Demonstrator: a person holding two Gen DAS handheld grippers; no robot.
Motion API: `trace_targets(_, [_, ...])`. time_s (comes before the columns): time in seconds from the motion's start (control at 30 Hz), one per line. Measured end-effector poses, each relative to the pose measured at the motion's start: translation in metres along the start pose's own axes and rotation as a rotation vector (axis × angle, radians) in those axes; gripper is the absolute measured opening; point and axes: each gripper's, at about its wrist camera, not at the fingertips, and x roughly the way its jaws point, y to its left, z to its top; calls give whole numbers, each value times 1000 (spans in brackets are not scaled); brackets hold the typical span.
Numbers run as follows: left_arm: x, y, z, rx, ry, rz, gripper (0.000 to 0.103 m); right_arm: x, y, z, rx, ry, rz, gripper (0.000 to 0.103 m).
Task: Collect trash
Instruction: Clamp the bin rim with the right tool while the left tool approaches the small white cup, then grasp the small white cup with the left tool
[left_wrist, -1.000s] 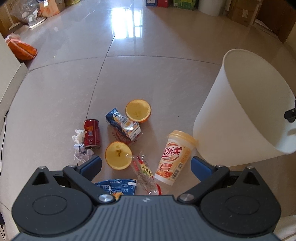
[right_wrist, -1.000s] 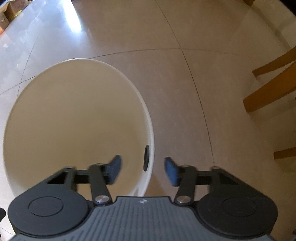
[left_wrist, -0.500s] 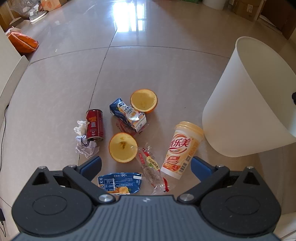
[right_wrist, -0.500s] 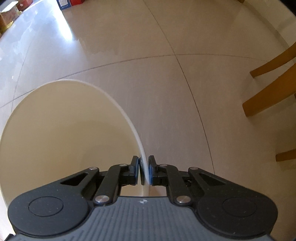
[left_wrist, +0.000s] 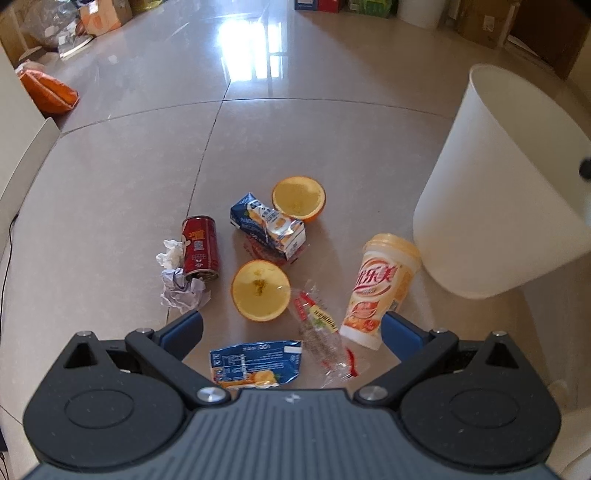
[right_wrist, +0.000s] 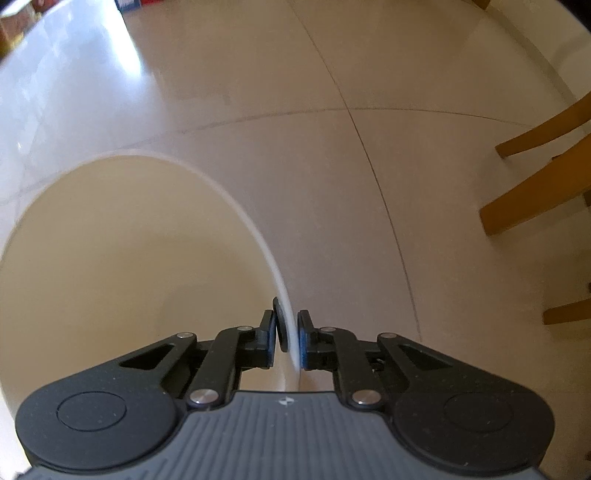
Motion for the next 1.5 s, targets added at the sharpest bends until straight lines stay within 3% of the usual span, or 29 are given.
trace_targets(0.1, [6, 1, -8, 39, 5, -25, 102, 0, 2, 5, -2, 10, 0, 15])
trace_targets(0.23, [18, 4, -27, 98, -12, -43, 102, 2, 21, -1, -115, 16, -67, 21])
trace_targets(0.4, [57, 5, -65, 161, 32, -6, 96, 3, 21, -1, -120, 23, -82, 19])
trace_targets(0.5, [80, 8, -85, 134, 95, -29, 85, 3, 20, 1, -111, 30, -78, 19])
trace_targets(0.67, [103, 12, -99, 30, 123, -83, 80, 3, 21, 4, -115, 23, -72, 18])
trace_targets(0.8, [125, 16, -108, -9, 168, -66, 59, 9, 14, 1, -121, 22, -73, 18])
trace_targets(1.13, [147, 21, -120, 41, 204, -45, 51, 9, 15, 2, -120, 22, -73, 18])
trace_targets(1.33, [151, 19, -123, 36, 217, -40, 43, 10, 14, 1, -120, 24, -66, 18])
trace_targets(1.43, [158, 17, -121, 34, 226, -42, 33, 10, 14, 2, -121, 25, -66, 18])
trace_targets(1.5, [158, 17, -120, 40, 223, -43, 34, 10, 13, 2, -118, 26, -63, 18])
